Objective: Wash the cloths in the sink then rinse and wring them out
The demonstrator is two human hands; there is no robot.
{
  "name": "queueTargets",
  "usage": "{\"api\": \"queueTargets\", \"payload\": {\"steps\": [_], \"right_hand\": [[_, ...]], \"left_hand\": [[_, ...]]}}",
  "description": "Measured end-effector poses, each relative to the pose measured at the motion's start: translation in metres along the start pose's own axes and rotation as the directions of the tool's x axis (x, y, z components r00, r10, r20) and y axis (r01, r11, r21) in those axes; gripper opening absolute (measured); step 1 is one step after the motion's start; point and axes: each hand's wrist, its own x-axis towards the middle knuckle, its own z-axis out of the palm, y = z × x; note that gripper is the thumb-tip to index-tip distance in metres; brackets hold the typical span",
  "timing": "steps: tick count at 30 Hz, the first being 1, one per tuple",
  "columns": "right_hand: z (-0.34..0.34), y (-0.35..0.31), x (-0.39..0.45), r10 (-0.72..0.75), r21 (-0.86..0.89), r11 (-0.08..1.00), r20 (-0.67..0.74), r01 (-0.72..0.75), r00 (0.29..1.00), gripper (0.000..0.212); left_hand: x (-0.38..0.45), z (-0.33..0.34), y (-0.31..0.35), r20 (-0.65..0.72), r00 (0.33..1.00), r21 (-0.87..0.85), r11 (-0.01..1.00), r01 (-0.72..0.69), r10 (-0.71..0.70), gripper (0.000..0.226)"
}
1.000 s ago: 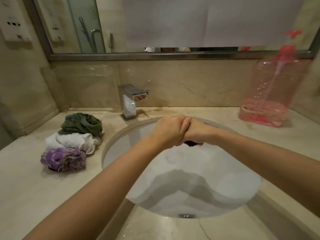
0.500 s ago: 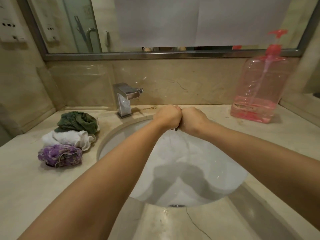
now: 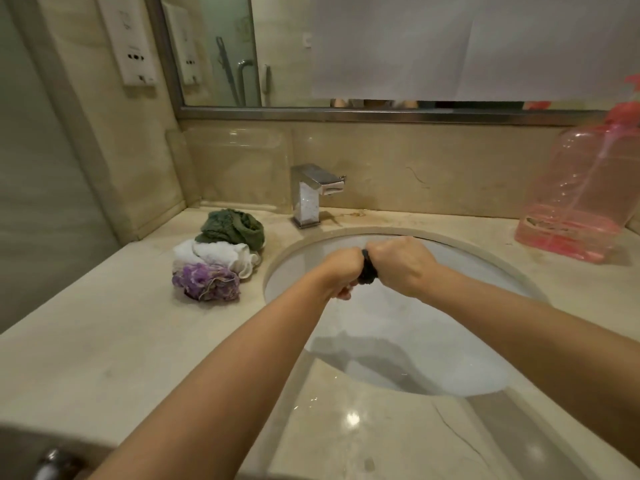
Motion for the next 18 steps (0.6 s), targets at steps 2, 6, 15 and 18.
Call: {"api": "queueTargets", "payload": {"steps": [2,6,15,18], "right_hand": [[-0.005,-0.013,0.006,-0.018,-0.003,1.0,0.005,0.018,1.0,0.023],[-0.03,-0.054,0.023,0.086,0.2,0.977,-0.052,-0.074,0.995,0.037],[-0.091,-0.15,0.069,-0.093,0.748,0.637,-0.168,0.189,0.981,0.043],[-0.072,-0.17,0.07,-0.231,0.462,0.872,0.094,0.163,0.968,0.046]], "left_hand": [[-0.01,-0.012,-0.002,-0.036,0.999,0.018,1.0,0.006,-0.005,0.029],[-0.031,-0.057,-0.004,-0.28,0.956,0.147,0.988,-0.05,0.09,0.033],[-0.069,-0.188,-0.053,-0.691,0.716,-0.036,0.985,-0.167,0.097,0.038],[-0.073,-0.19,-0.081,-0.59,0.799,0.204,0.979,0.008,0.117,0.036]]}}
